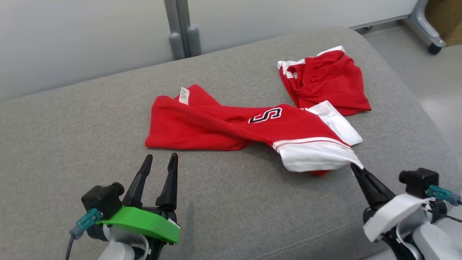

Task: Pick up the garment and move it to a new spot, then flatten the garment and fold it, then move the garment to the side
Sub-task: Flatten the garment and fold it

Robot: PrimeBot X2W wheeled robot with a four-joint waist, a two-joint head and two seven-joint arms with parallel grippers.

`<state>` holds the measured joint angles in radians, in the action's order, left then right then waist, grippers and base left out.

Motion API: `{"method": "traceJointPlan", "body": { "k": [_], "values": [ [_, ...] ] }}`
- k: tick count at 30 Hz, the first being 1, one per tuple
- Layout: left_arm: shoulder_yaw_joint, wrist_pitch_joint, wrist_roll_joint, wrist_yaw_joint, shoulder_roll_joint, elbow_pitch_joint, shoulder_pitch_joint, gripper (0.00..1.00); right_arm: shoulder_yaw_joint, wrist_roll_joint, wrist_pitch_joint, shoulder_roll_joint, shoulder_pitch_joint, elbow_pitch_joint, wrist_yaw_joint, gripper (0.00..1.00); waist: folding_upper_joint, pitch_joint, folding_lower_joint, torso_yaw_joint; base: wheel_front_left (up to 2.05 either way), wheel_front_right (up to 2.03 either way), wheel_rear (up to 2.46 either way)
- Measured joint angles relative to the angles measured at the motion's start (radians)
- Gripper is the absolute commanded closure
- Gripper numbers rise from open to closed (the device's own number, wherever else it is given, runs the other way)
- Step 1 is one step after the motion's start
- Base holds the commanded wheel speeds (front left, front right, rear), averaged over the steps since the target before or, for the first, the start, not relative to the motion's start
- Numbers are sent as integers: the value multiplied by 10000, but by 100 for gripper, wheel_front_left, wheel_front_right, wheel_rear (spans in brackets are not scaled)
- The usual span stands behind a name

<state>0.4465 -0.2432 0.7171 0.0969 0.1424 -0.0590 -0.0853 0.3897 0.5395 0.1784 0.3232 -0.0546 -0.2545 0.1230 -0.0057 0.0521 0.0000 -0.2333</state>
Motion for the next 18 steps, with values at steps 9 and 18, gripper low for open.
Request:
{"method": "traceJointPlan", "body": {
  "k": [9,18],
  "values": [
    [205,6,-61,2,-21,73,37,0,-1561,765,-21,694,1022,-512,-372,100,0,18,0,-634,0,0,0],
    [966,731,-276,2,-25,-430,-35,0,-1446,765,-21,644,1038,-587,-407,100,0,318,0,-290,0,0,0]
  ]
}}
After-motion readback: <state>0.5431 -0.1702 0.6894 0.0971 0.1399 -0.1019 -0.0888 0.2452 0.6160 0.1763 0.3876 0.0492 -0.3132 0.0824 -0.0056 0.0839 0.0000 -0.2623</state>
